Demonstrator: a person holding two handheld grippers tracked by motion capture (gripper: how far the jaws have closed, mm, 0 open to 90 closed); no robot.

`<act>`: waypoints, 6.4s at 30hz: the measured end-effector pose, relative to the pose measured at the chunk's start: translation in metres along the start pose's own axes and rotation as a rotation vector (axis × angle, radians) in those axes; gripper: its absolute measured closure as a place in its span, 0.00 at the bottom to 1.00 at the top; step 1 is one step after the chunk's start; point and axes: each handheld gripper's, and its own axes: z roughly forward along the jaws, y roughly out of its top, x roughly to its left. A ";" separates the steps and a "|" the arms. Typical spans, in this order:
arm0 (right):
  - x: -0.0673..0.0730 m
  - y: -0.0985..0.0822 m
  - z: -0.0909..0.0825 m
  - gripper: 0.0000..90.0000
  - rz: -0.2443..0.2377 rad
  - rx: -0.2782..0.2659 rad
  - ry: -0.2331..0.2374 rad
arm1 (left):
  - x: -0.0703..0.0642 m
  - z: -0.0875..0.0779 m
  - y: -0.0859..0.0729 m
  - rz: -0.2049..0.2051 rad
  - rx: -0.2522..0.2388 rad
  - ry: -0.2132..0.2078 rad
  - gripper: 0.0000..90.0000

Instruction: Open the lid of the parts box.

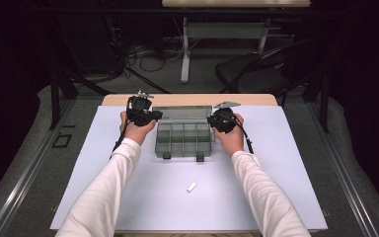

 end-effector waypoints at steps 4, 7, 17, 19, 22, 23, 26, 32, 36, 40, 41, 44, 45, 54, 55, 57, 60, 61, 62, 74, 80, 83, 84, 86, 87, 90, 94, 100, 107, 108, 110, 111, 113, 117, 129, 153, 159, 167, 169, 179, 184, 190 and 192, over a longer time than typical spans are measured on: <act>0.000 0.000 0.000 0.90 -0.001 -0.001 0.002 | -0.002 0.000 -0.004 -0.003 -0.004 -0.014 0.87; -0.001 0.000 0.000 0.90 -0.001 -0.004 0.001 | 0.000 0.001 -0.009 -0.011 0.002 -0.030 0.81; -0.001 0.000 -0.001 0.90 -0.001 -0.001 0.005 | 0.001 0.005 -0.024 -0.018 0.001 -0.029 0.66; -0.001 0.000 -0.001 0.90 -0.001 -0.002 0.005 | 0.002 0.005 -0.025 -0.021 0.004 -0.044 0.64; -0.001 0.000 -0.001 0.90 0.000 0.000 0.005 | 0.001 0.006 -0.027 -0.023 0.002 -0.051 0.61; -0.001 0.000 -0.001 0.90 0.001 0.000 0.006 | 0.001 0.006 -0.027 -0.020 0.005 -0.052 0.61; -0.001 0.000 -0.001 0.90 0.000 -0.002 0.005 | 0.001 0.008 -0.031 -0.027 0.005 -0.057 0.59; -0.001 0.000 -0.001 0.90 0.000 -0.004 0.006 | 0.002 0.018 -0.041 -0.038 0.061 -0.071 0.54; -0.001 0.000 -0.001 0.90 0.001 -0.005 0.007 | 0.001 0.022 -0.046 -0.034 0.078 -0.071 0.53; -0.001 0.000 -0.001 0.90 -0.003 -0.006 0.007 | 0.001 0.026 -0.051 -0.034 0.085 -0.065 0.53; -0.001 0.000 -0.001 0.90 -0.003 -0.006 0.007 | 0.001 0.027 -0.053 -0.035 0.087 -0.067 0.53; -0.001 0.000 -0.001 0.90 -0.003 -0.005 0.007 | 0.001 0.030 -0.057 -0.033 0.091 -0.049 0.52; -0.001 0.000 -0.001 0.90 -0.004 -0.004 0.007 | 0.001 0.031 -0.059 -0.032 0.093 -0.046 0.52; -0.001 0.000 -0.001 0.90 -0.004 -0.008 0.005 | 0.002 0.040 -0.072 -0.038 0.110 -0.040 0.52; -0.001 0.000 -0.001 0.90 -0.004 -0.008 0.005 | 0.002 0.040 -0.073 -0.035 0.112 -0.034 0.52; -0.001 0.000 -0.001 0.90 -0.004 -0.008 0.005 | 0.003 0.042 -0.075 -0.035 0.113 -0.035 0.53; -0.001 0.000 -0.001 0.90 -0.003 -0.006 0.004 | 0.002 0.044 -0.079 -0.032 0.111 -0.015 0.53; -0.001 0.000 -0.001 0.90 -0.004 -0.006 0.003 | 0.002 0.045 -0.080 -0.028 0.113 -0.009 0.53; 0.000 0.000 -0.001 0.90 -0.004 -0.007 0.002 | 0.003 0.047 -0.081 -0.027 0.110 -0.010 0.54; 0.000 -0.001 -0.001 0.91 0.002 -0.012 -0.004 | 0.003 0.057 -0.094 0.031 0.128 -0.008 0.60; 0.001 -0.001 -0.001 0.91 0.003 -0.010 -0.011 | 0.005 0.057 -0.096 0.047 0.115 -0.013 0.62; 0.002 0.000 0.000 0.91 0.011 -0.012 -0.015 | 0.004 0.057 -0.097 0.050 0.104 0.002 0.62; 0.002 0.000 0.000 0.91 0.012 -0.012 -0.017 | 0.003 0.057 -0.097 0.051 0.103 0.003 0.62; 0.002 0.000 0.000 0.91 0.016 -0.013 -0.017 | 0.003 0.057 -0.098 0.054 0.102 0.003 0.62; 0.002 0.000 0.000 0.91 0.019 -0.013 -0.018 | 0.003 0.057 -0.098 0.054 0.098 0.004 0.62; 0.003 0.000 0.000 0.91 0.024 -0.013 -0.023 | 0.003 0.057 -0.098 0.054 0.095 0.005 0.63; 0.003 0.001 0.000 0.91 0.031 -0.013 -0.028 | 0.003 0.057 -0.098 0.058 0.099 0.007 0.63; 0.004 0.001 0.000 0.91 0.047 -0.015 -0.039 | 0.003 0.057 -0.099 0.062 0.097 0.006 0.63; 0.005 0.003 0.001 0.92 0.084 -0.018 -0.051 | 0.003 0.056 -0.098 0.064 0.104 0.000 0.63; 0.005 0.004 0.001 0.93 0.096 -0.018 -0.058 | 0.003 0.056 -0.098 0.064 0.104 0.000 0.63; 0.005 0.004 0.001 0.93 0.102 -0.014 -0.060 | 0.003 0.056 -0.098 0.063 0.104 0.001 0.63; 0.005 0.005 0.001 0.93 0.114 -0.012 -0.061 | 0.003 0.056 -0.098 0.063 0.103 0.003 0.63; 0.005 0.006 0.002 0.93 0.131 -0.014 -0.066 | 0.003 0.056 -0.098 0.063 0.102 0.004 0.63; 0.005 0.008 0.004 0.94 0.162 -0.011 -0.075 | 0.003 0.056 -0.098 0.064 0.103 0.006 0.63; 0.008 0.014 0.009 0.96 0.218 0.006 -0.128 | 0.002 0.056 -0.098 0.063 0.103 0.010 0.63; 0.003 0.022 0.024 0.97 0.294 0.042 -0.151 | 0.004 0.057 -0.098 0.062 0.100 0.002 0.64; 0.002 0.022 0.026 0.97 0.298 0.042 -0.149 | 0.003 0.057 -0.099 0.056 0.091 0.008 0.64; 0.001 0.023 0.028 0.97 0.297 0.058 -0.152 | 0.004 0.057 -0.098 0.060 0.098 0.001 0.64; 0.001 0.024 0.028 0.97 0.298 0.060 -0.155 | 0.004 0.057 -0.098 0.060 0.098 0.001 0.64; 0.001 0.024 0.029 0.98 0.302 0.059 -0.153 | 0.004 0.057 -0.098 0.060 0.098 0.002 0.64; 0.000 0.024 0.029 0.98 0.304 0.064 -0.152 | 0.004 0.057 -0.098 0.061 0.098 0.001 0.64; -0.001 0.024 0.031 0.98 0.306 0.067 -0.150 | 0.004 0.057 -0.098 0.061 0.098 0.002 0.64; -0.002 0.023 0.032 0.98 0.306 0.064 -0.148 | 0.004 0.057 -0.098 0.060 0.095 0.004 0.64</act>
